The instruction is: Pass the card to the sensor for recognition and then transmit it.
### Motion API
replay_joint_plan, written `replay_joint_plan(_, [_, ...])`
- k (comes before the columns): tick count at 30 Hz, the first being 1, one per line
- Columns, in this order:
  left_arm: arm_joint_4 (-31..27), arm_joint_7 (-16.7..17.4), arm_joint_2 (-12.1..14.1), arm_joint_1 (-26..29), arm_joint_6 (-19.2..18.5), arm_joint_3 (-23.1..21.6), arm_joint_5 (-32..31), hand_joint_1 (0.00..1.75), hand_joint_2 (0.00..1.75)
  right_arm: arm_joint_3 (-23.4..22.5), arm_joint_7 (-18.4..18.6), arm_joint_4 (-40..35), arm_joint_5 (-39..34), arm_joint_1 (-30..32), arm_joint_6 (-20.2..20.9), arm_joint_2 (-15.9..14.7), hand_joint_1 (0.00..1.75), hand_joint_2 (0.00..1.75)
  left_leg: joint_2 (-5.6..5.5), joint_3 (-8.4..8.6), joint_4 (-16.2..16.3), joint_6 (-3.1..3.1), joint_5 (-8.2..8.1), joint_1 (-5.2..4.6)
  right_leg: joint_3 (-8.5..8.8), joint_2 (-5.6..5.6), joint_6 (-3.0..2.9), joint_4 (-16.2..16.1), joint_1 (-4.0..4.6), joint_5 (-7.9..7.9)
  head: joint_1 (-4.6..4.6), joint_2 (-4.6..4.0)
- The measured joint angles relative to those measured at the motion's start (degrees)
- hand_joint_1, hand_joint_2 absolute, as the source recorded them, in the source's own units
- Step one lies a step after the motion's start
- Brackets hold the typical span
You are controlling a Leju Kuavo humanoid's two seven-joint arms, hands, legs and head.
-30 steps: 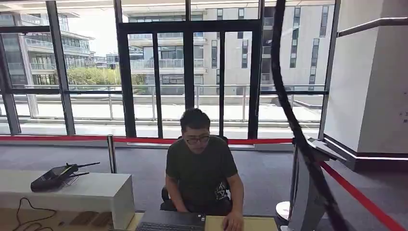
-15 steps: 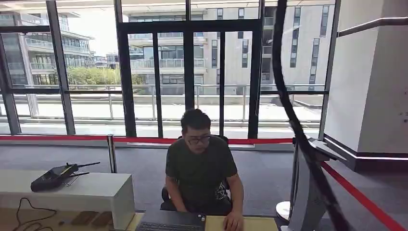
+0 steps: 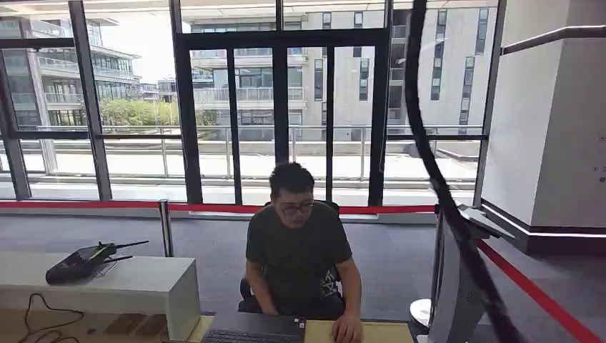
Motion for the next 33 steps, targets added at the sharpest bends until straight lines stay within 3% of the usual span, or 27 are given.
replay_joint_plan(15, [-0.02,0.26,-0.04,0.02,1.33,0.00,0.83,0.00,1.75,-1.16,-0.77,8.70,2.03,-1.97,-3.12,2.14,0.00,1.75,0.00,0.01,0.00,0.00,0.00,0.00,0.00,0.00,0.00,0.00,0.00,0.00,0.00,0.00])
replay_joint_plan(33, [-0.02,0.22,-0.04,0.02,1.33,0.00,0.33,0.00,1.75,-2.54,-0.68,11.65,3.45,-1.51,-1.27,2.51,0.00,1.75,0.01,0.02,0.00,0.00,0.00,0.00,0.00,0.00,0.00,0.00,0.00,0.00,0.00,0.00])
